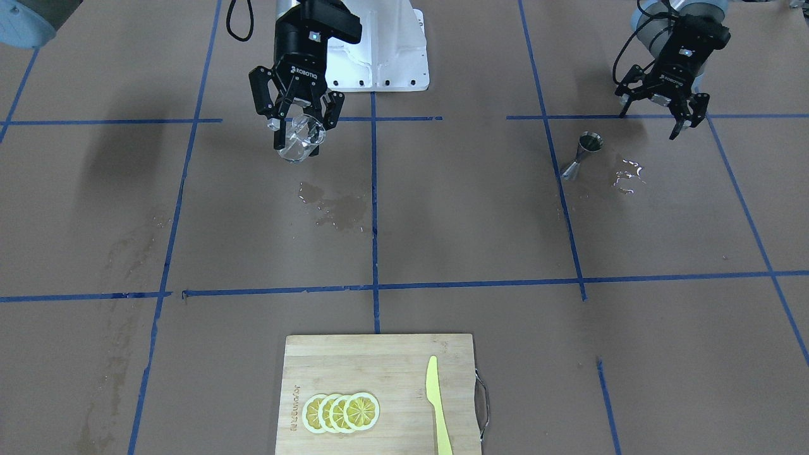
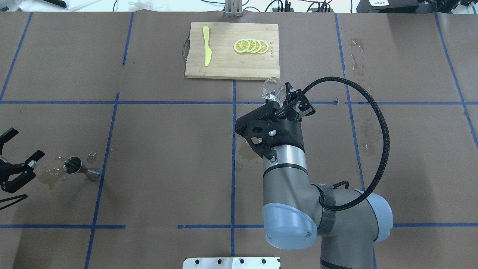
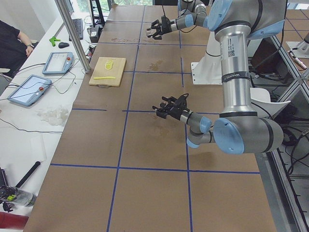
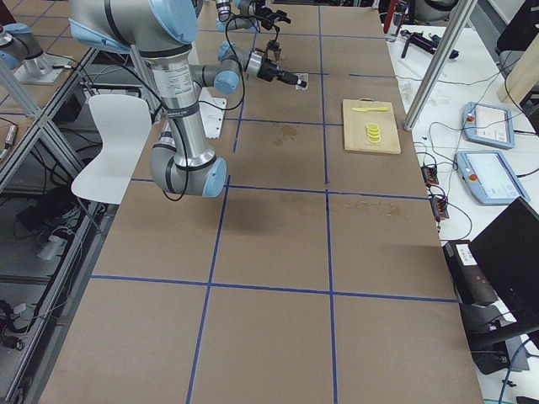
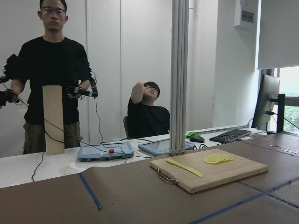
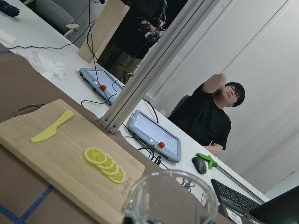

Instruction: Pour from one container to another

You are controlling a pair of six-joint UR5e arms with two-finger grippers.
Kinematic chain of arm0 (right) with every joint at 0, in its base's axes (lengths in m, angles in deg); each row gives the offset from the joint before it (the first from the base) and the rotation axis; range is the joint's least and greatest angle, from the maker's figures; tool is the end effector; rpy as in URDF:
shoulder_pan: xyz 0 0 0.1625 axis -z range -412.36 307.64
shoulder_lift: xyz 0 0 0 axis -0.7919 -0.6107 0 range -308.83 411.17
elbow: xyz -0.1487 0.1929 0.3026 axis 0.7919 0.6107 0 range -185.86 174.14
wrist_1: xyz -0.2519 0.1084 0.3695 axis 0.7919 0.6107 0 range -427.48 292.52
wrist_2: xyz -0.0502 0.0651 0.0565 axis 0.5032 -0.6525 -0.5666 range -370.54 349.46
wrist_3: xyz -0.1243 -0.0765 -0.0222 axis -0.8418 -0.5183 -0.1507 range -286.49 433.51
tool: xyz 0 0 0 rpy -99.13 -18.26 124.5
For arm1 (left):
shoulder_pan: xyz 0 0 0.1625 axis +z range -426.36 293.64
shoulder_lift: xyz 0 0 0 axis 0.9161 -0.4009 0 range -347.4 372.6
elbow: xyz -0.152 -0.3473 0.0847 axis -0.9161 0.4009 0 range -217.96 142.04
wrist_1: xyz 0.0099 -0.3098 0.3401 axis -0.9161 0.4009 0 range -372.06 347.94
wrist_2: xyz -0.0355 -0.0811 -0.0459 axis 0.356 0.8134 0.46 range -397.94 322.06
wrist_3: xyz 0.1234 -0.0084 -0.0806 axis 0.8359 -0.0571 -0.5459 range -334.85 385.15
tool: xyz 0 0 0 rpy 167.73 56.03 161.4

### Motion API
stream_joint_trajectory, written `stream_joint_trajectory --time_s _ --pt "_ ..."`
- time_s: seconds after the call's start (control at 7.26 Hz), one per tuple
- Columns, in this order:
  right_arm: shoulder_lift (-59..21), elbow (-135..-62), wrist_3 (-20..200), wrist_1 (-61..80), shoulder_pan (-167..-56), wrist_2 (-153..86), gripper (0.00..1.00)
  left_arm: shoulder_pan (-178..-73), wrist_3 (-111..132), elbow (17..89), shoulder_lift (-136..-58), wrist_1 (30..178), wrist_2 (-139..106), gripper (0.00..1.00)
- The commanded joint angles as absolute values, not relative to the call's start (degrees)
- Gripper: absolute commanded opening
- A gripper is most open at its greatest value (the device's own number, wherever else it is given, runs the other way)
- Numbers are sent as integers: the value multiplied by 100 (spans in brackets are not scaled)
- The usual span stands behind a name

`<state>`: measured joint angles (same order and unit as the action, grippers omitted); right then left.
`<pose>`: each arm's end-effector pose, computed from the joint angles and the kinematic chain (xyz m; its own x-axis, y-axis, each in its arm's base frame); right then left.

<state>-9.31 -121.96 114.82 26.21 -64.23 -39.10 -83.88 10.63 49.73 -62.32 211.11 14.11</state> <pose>-0.4912 -0.3719 0.1020 0.9805 -0.1608 0.1128 -0.0583 0.3103 0.9489 0.2956 -0.3282 0.5288 0.6370 0.5995 -0.4846 0.5933 0.0201 0.8047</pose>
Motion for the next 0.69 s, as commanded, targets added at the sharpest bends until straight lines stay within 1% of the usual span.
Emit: stream_joint_trajectory --time_s 0.0,0.55 --pt "-938 -12196 11482 2621 -6431 -3910 0 -9505 1065 4958 -6220 20236 2722 100" --pt "-947 -12196 11482 2621 -6423 -3910 0 -11632 1776 5002 -6334 17996 5076 99"
